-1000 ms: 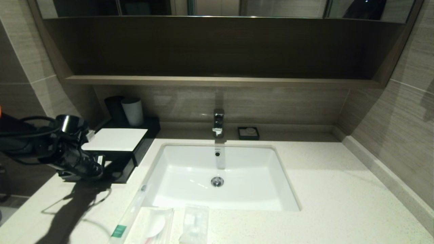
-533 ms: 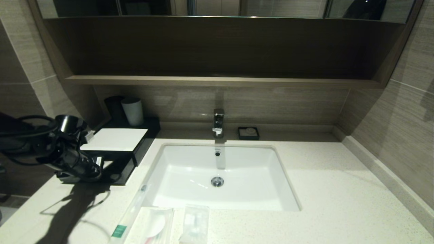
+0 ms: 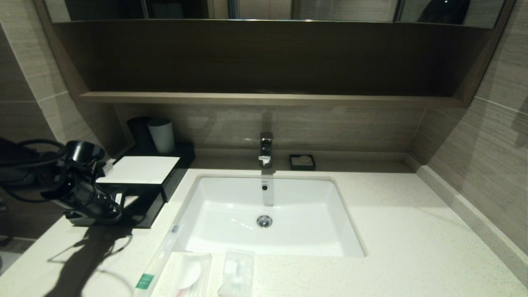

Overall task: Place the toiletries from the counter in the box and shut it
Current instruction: Open the drawer

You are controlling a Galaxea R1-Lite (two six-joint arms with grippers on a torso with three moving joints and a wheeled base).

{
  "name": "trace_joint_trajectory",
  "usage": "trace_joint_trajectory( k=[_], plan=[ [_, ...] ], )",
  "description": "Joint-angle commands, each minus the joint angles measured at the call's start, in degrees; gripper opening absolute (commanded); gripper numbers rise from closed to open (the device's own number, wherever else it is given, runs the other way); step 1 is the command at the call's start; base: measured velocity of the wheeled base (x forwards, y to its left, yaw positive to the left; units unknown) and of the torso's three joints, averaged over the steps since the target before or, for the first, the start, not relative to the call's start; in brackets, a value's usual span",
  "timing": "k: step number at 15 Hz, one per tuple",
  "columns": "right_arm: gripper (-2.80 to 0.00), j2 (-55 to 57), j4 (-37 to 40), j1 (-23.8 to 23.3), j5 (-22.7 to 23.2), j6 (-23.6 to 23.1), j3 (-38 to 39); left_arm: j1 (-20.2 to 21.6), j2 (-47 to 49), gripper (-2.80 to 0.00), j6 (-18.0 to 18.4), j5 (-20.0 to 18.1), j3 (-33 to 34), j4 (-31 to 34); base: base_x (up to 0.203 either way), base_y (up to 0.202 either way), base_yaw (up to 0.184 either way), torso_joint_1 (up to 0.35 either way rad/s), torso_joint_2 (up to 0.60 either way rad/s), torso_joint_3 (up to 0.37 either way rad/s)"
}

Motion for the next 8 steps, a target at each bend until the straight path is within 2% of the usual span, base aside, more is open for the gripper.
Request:
trace_joint_trajectory(
  k=[1,8],
  plan=[
    [-2.80,-0.18,-0.02,0.01,0.00,0.00,0.09,0.03,-0.31,-2.80,-0.01,0.02,-0.09,0.55,0.000,0.000,0.000,0.000,0.00,0.000],
    [-2.80,-0.18,-0.02,0.01,0.00,-0.08,0.09,0.03,-1.10,-2.80,0.08,0.09,-0.09,2.74,0.000,0.000,0.000,0.000,0.00,0.000]
  ],
)
